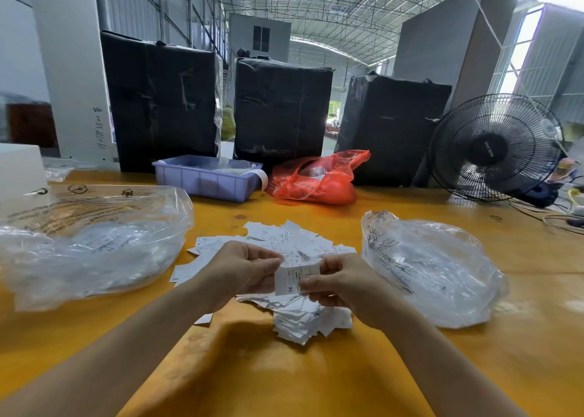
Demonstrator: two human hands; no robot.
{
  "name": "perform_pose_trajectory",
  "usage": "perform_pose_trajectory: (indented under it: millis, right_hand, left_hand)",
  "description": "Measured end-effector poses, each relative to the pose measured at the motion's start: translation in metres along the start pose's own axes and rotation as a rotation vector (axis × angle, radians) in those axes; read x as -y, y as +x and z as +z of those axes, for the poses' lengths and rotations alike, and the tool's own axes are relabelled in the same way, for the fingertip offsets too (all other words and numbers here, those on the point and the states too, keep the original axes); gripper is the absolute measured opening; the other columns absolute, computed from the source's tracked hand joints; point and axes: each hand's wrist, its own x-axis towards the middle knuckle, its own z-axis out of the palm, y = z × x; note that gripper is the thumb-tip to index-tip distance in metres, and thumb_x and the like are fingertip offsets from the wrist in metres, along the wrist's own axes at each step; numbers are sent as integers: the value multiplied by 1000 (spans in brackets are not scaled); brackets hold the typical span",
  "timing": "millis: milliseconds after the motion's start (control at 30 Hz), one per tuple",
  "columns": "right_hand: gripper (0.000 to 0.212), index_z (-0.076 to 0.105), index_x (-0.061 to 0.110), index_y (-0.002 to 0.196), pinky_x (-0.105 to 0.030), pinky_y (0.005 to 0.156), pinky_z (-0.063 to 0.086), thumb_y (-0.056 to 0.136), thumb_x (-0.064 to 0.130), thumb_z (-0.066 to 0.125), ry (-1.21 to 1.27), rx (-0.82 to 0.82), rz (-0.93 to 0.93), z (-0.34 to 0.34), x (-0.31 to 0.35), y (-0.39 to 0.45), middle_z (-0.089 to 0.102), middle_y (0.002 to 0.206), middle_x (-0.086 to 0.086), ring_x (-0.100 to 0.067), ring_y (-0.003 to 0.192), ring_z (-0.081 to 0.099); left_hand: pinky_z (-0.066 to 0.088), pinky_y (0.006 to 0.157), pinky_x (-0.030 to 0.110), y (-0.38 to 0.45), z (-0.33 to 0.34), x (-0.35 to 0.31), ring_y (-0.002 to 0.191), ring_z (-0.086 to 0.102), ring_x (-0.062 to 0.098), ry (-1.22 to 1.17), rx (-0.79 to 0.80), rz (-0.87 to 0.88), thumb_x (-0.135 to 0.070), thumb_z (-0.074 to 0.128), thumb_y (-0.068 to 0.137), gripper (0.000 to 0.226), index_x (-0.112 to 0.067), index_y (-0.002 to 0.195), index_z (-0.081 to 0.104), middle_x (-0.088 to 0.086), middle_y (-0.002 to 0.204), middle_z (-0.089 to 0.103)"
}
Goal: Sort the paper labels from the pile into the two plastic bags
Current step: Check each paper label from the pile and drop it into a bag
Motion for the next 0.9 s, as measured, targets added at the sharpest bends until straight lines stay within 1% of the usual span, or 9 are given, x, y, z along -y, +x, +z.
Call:
perform_pose_trajectory:
  millis: [167, 233, 333, 433, 600, 667, 733, 767, 900]
  right_hand:
    - [24, 66, -10, 94, -20, 53, 48, 77, 5, 74, 61, -15, -29, 1, 0, 1, 65, 69, -12, -12, 54, 59]
    - [15, 67, -5, 89, -19, 52, 48, 84, 9, 69, 22, -67, -64, 3, -1, 2, 65, 67, -10, -10, 52, 59]
    - [16, 68, 6, 81, -19, 51, 46, 93, 12, 58, -12, -146, -108, 10, -5, 3, 59, 60, -8, -10, 50, 55]
    - [22, 69, 6, 79, -21, 51, 43, 95, 12, 54, -22, -157, -143, 17, -7, 3, 56, 58, -9, -12, 50, 51]
    - [32, 65, 2, 102, -21, 54, 47, 100, 26, 43, -177, -29, -126, 28, -4, 1, 59, 85, -8, -7, 62, 54]
    - [33, 59, 9, 117, -27, 66, 54, 98, 32, 48, -285, -80, -199, 29, -2, -1, 58, 101, -9, -12, 77, 59]
    - [48, 46, 15, 135, -34, 78, 55, 92, 32, 59, -347, -207, -285, 28, -2, 0, 55, 111, -8, -21, 89, 62]
    - [55, 43, 16, 138, -32, 78, 56, 89, 28, 63, -352, -253, -327, 29, -3, 0, 56, 112, -7, -21, 89, 63]
    - [48, 56, 10, 128, -20, 73, 54, 83, 17, 72, -330, -313, -472, 37, -4, -3, 61, 109, -8, -15, 84, 64]
  left_hand:
    - [59, 57, 29, -2, 4, 2, 63, 70, 21, 69, 10, -3, 2, 62, 86, 12, -5, 82, 70, 13, 75, 71]
    - [58, 54, 26, -2, 6, 2, 64, 70, 20, 58, -4, 5, 1, 63, 85, 12, -6, 80, 71, 13, 73, 71]
    - [57, 55, 25, -1, 9, 5, 72, 70, 22, 18, -57, 24, 0, 65, 84, 8, -5, 83, 71, 17, 81, 70]
    - [57, 57, 26, -1, 15, 11, 76, 68, 23, -1, -110, 50, 0, 67, 82, 7, -2, 88, 71, 18, 87, 70]
    - [54, 53, 22, -1, 20, 15, 64, 69, 14, 9, -195, 104, -5, 71, 79, 6, -6, 85, 72, 7, 73, 72]
    - [54, 55, 23, 0, 19, 15, 68, 68, 16, -39, -237, 116, -7, 73, 78, 5, -6, 84, 71, 7, 73, 72]
    - [56, 65, 30, 1, 20, 14, 73, 67, 20, -128, -268, 118, -7, 72, 78, 4, -7, 82, 71, 9, 76, 71]
    - [56, 70, 35, 0, 21, 14, 75, 66, 21, -172, -282, 116, -8, 72, 78, 3, -8, 80, 70, 9, 78, 71]
    - [56, 71, 36, -1, 27, 10, 81, 65, 24, -385, -293, 74, -12, 72, 75, 8, -7, 82, 70, 12, 79, 71]
